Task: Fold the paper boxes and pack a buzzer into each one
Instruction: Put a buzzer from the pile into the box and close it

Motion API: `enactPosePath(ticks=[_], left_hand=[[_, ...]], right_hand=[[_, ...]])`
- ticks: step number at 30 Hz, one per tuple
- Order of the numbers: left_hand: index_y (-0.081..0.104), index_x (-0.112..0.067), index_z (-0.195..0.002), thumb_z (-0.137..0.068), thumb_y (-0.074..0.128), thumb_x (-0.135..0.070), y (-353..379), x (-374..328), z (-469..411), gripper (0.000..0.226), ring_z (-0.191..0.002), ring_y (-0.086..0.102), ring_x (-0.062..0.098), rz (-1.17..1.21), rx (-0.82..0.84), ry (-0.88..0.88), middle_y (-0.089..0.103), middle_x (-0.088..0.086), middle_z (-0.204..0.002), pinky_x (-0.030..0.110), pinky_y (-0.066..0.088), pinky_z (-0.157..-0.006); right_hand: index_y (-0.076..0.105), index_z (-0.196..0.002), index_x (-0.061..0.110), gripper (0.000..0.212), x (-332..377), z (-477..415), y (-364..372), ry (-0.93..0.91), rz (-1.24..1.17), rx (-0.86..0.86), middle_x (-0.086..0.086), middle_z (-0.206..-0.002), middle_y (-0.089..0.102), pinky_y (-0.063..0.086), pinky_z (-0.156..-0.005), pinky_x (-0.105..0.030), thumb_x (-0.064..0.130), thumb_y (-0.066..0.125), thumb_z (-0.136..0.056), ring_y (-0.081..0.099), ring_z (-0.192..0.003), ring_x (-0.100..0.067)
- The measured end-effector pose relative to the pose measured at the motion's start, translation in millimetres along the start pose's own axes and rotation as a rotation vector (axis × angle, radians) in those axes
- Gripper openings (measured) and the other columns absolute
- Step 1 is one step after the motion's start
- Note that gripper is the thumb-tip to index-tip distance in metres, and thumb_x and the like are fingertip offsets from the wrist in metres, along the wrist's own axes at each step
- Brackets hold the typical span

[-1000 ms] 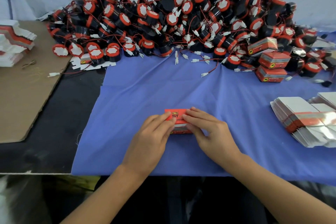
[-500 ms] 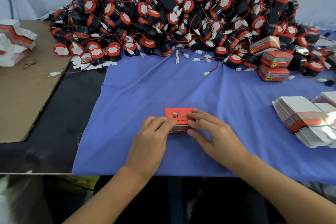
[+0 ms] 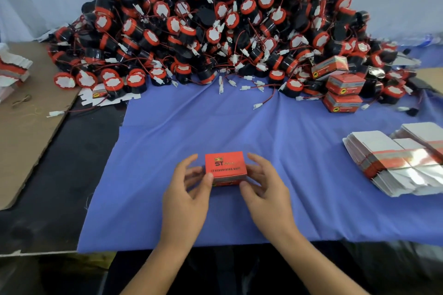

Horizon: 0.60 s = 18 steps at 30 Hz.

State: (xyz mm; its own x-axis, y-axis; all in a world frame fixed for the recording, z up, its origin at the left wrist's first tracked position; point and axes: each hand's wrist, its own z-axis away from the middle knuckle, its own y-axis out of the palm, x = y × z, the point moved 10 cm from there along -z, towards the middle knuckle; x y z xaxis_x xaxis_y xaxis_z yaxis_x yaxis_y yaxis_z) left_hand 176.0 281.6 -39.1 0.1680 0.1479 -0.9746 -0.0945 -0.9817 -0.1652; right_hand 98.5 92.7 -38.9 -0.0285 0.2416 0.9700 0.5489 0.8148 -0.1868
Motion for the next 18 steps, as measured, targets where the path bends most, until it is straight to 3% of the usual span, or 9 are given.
enactPosePath(ticks=[2, 4, 8, 12, 15, 18], left_hand=[[0.07, -0.022, -0.111, -0.095, 0.073, -0.017, 10, 11, -1, 0.018, -0.099, 0.072, 0.002, 0.084, -0.007, -0.12, 0.077, -0.009, -0.105, 0.03, 0.058, -0.094], [0.073, -0.018, -0.105, -0.096, 0.071, -0.015, 25, 7, -3, 0.01, -0.099, 0.073, 0.006, 0.118, 0.018, -0.134, 0.079, -0.008, -0.102, 0.037, 0.057, -0.096], [0.074, -0.021, -0.109, -0.099, 0.067, -0.01, 67, -22, -8, 0.017, -0.104, 0.072, 0.003, 0.166, 0.123, -0.078, 0.078, -0.014, -0.105, 0.025, 0.055, -0.096], [0.066, -0.029, -0.124, -0.101, 0.06, -0.001, 130, -65, -22, 0.037, -0.113, 0.067, -0.005, 0.24, 0.307, -0.03, 0.074, -0.018, -0.117, 0.012, 0.049, -0.095], [0.061, -0.045, -0.123, -0.102, 0.057, -0.002, 187, -94, -34, 0.048, -0.106, 0.064, -0.015, 0.232, 0.465, 0.004, 0.07, -0.034, -0.109, 0.006, 0.047, -0.086], [0.059, -0.051, -0.117, -0.101, 0.054, -0.002, 250, -107, -42, 0.052, -0.105, 0.061, -0.015, 0.18, 0.635, 0.005, 0.068, -0.041, -0.105, 0.007, 0.046, -0.088]], right_hand=[[0.061, -0.123, 0.031, 0.057, -7, 0, -1, 0.093, -0.114, -0.031, 0.013, -0.117, 0.073, 0.054, -0.101, -0.025, -0.015, 0.059, -0.09, 0.068, -0.113, -0.003], [0.065, -0.12, 0.03, 0.055, -4, -2, -11, 0.111, -0.116, -0.077, 0.006, -0.124, 0.07, 0.053, -0.104, -0.029, -0.015, 0.059, -0.089, 0.067, -0.116, -0.004], [0.066, -0.112, 0.044, 0.058, 23, -18, -53, 0.046, -0.053, -0.221, 0.009, -0.12, 0.063, 0.05, -0.095, -0.013, -0.009, 0.063, -0.088, 0.062, -0.111, 0.009], [0.066, -0.097, 0.055, 0.058, 61, -55, -102, -0.046, 0.106, -0.199, 0.032, -0.104, 0.068, 0.047, -0.089, -0.01, -0.003, 0.062, -0.09, 0.061, -0.111, 0.004], [0.068, -0.091, 0.049, 0.048, 78, -87, -149, -0.054, 0.273, -0.213, 0.037, -0.087, 0.069, 0.045, -0.078, -0.004, 0.002, 0.062, -0.091, 0.064, -0.092, 0.009], [0.072, -0.101, 0.032, 0.022, 73, -118, -204, -0.005, 0.577, -0.312, 0.021, -0.082, 0.069, 0.048, -0.077, -0.029, 0.014, 0.062, -0.091, 0.065, -0.084, -0.014]])
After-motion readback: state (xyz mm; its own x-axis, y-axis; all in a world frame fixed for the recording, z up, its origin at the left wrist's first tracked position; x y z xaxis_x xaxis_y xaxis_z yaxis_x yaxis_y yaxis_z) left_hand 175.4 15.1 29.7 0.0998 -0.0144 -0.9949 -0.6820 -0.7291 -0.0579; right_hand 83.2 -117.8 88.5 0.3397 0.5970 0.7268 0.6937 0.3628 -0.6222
